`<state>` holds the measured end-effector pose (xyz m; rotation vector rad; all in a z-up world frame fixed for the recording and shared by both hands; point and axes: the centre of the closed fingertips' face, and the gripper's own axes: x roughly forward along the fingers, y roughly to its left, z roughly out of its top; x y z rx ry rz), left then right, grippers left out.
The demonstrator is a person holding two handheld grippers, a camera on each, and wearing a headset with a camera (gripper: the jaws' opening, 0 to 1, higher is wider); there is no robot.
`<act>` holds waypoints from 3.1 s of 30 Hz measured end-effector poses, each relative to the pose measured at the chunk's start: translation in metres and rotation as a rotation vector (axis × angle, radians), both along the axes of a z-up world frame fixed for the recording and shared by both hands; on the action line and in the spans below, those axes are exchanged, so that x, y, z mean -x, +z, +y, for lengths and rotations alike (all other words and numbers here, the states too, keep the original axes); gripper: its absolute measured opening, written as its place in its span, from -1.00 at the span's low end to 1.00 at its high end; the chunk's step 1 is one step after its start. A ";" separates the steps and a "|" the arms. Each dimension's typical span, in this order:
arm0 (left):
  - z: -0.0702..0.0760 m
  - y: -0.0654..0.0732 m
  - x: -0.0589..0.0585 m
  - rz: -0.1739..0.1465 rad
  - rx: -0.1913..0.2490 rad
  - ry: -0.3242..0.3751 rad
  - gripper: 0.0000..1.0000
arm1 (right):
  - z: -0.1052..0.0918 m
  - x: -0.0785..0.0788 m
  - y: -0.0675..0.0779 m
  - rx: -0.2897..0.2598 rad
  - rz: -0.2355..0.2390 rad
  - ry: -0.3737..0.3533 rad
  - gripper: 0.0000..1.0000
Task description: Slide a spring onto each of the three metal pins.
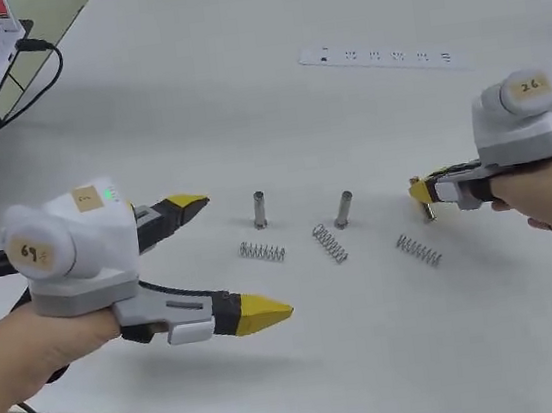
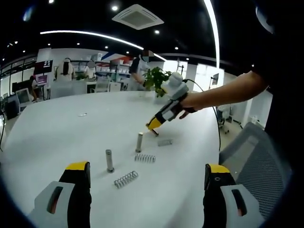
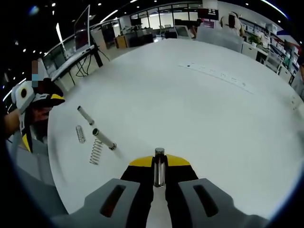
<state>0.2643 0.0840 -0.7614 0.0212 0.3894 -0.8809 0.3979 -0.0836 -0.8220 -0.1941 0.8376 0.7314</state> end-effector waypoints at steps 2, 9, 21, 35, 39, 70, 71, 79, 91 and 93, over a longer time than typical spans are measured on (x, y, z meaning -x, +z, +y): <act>0.000 0.000 0.000 0.000 0.001 -0.001 0.95 | -0.001 0.000 0.002 -0.008 -0.021 0.002 -0.90; -0.002 0.000 -0.001 -0.004 -0.001 -0.008 0.96 | -0.005 0.001 0.008 -0.025 -0.055 -0.009 -0.90; 0.003 0.004 -0.007 -0.022 -0.006 -0.005 0.96 | -0.004 0.005 0.011 -0.045 -0.092 -0.010 -0.90; 0.004 0.004 -0.008 -0.033 -0.007 0.007 0.96 | -0.007 0.005 0.012 -0.044 -0.135 -0.005 -0.89; 0.006 0.004 -0.008 -0.031 -0.009 0.010 0.96 | -0.006 0.005 0.012 -0.049 -0.140 -0.004 -0.89; 0.011 0.003 -0.006 -0.028 -0.007 0.029 0.96 | -0.009 0.018 0.013 -0.025 -0.173 0.032 -0.89; 0.012 0.003 -0.007 -0.031 -0.006 0.031 0.96 | -0.009 0.019 0.013 -0.023 -0.174 0.034 -0.89; 0.012 0.003 -0.006 -0.030 -0.004 0.033 0.96 | -0.008 0.021 0.012 -0.018 -0.171 0.044 -0.89; 0.011 0.005 -0.006 -0.031 -0.002 0.032 0.96 | -0.008 0.018 0.016 -0.047 -0.149 0.038 -0.79; 0.011 0.005 -0.006 -0.029 -0.002 0.031 0.96 | -0.008 0.018 0.016 -0.049 -0.146 0.039 -0.77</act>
